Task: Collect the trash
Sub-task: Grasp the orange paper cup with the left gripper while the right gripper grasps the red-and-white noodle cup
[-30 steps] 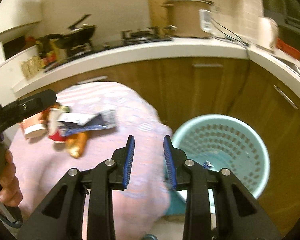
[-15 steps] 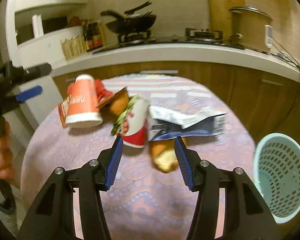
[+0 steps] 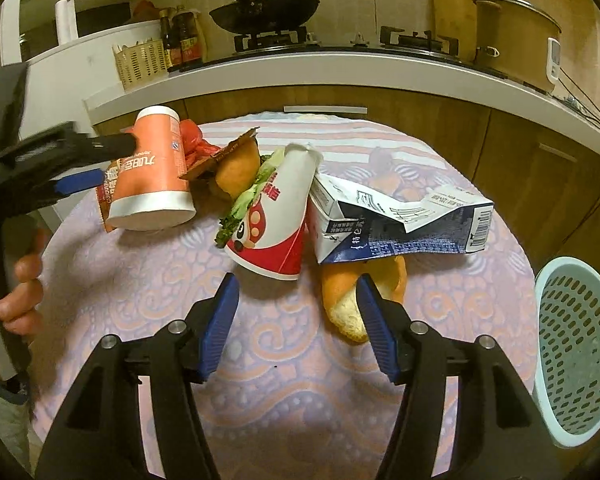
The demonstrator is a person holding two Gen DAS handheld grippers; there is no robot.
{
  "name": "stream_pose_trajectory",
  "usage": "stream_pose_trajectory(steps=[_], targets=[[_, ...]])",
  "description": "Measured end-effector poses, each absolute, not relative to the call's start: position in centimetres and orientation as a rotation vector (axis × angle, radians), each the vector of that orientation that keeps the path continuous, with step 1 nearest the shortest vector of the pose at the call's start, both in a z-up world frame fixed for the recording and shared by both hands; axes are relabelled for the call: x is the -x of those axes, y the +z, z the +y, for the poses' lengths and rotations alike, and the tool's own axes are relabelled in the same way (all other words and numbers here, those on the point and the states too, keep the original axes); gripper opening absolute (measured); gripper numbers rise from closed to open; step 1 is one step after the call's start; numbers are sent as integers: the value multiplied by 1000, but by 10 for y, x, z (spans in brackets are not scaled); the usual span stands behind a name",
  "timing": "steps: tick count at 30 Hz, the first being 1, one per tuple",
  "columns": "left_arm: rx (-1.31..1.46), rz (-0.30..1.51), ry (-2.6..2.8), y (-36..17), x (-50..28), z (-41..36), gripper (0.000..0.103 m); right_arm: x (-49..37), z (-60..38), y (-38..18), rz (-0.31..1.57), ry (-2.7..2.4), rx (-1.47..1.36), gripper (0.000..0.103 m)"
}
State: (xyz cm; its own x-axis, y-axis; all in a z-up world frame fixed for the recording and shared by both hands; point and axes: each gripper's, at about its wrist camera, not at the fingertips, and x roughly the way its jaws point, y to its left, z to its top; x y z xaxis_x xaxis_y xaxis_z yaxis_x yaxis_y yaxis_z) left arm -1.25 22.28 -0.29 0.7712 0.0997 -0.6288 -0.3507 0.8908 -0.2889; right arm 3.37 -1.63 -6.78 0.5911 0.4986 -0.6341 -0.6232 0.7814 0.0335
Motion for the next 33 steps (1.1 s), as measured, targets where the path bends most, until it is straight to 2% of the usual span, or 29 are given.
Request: stream_pose_trajectory(steps=[8,10,11,25,31,33], targets=[[398,721,277,-32,-17,228,85,-32,-14,-69,669,664,216,59],[387,713,260,-33,-17,226,74,-31,-14,-69,664,663,218,59],[390,710,234,-33,-16,225,66,-31,-15,-69,661,663,214,59],[415,639,188,-17,51,200,64,-26,-16,-37,576,673,144,59],[420,617,179,-15,67,197,64,-54,2,-22,602,653,129,58],[417,609,178,-13,70,196,64,-67,8,-23,631,659,112,54]])
